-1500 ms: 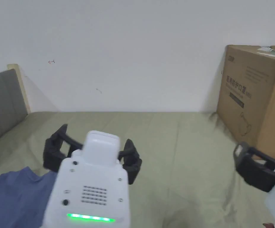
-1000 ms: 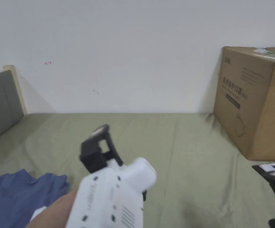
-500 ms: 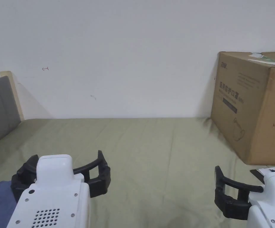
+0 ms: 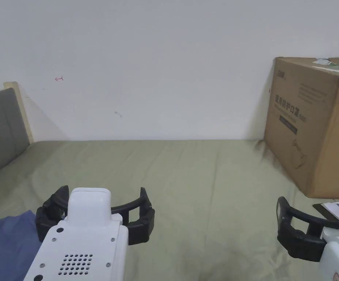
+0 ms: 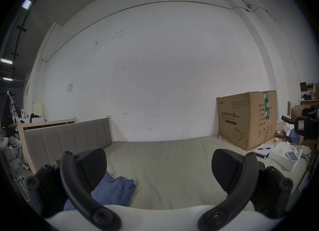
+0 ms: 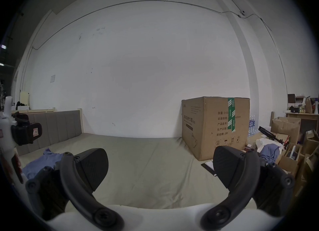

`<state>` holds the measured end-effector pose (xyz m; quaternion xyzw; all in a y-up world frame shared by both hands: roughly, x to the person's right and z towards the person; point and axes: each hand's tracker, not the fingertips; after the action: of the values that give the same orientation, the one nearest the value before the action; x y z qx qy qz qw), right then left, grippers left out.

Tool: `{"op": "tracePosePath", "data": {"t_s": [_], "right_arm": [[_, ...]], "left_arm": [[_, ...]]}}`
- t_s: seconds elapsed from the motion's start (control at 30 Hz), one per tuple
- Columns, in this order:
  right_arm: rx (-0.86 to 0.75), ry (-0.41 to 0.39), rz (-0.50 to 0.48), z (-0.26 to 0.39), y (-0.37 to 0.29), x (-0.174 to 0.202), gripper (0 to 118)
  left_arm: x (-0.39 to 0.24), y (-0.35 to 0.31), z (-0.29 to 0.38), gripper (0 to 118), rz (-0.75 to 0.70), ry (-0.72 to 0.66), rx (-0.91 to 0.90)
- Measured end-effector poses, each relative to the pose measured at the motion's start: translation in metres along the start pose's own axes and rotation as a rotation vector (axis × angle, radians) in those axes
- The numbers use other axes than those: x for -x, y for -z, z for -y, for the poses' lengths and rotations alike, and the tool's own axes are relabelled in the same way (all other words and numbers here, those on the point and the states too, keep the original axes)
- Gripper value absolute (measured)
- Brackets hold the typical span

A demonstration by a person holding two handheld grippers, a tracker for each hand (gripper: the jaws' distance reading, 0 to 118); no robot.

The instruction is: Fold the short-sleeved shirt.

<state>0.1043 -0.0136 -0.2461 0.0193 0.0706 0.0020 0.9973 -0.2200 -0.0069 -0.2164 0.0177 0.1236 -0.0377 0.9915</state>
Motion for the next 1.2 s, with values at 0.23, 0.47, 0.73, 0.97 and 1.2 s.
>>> {"op": "tracePosePath", "data": {"t_s": [0.23, 0.47, 0.73, 0.97, 1.2], "right_arm": [[0.014, 0.014, 0.009, -0.007, -0.001, -0.004, 104], [0.057, -0.038, 0.004, -0.002, 0.004, -0.005, 0], [0.028, -0.046, 0.028, -0.006, 0.002, 0.002, 0], [-0.005, -0.043, -0.195, -0.013, 0.023, 0.09, 0], [-0.021, 0.006, -0.545, -0.019, 0.026, 0.203, 0]], "left_arm": [[-0.003, -0.002, -0.009, 114, 0.002, 0.013, -0.012], [-0.007, 0.0, -0.007, 0, 0.052, 0.072, 0.023], [-0.003, 0.003, -0.005, 0, 0.062, -0.002, 0.056], [0.094, -0.04, -0.02, 0, -0.192, -0.033, 0.029], [0.182, -0.1, -0.014, 0, -0.469, 0.007, 0.065]]}}
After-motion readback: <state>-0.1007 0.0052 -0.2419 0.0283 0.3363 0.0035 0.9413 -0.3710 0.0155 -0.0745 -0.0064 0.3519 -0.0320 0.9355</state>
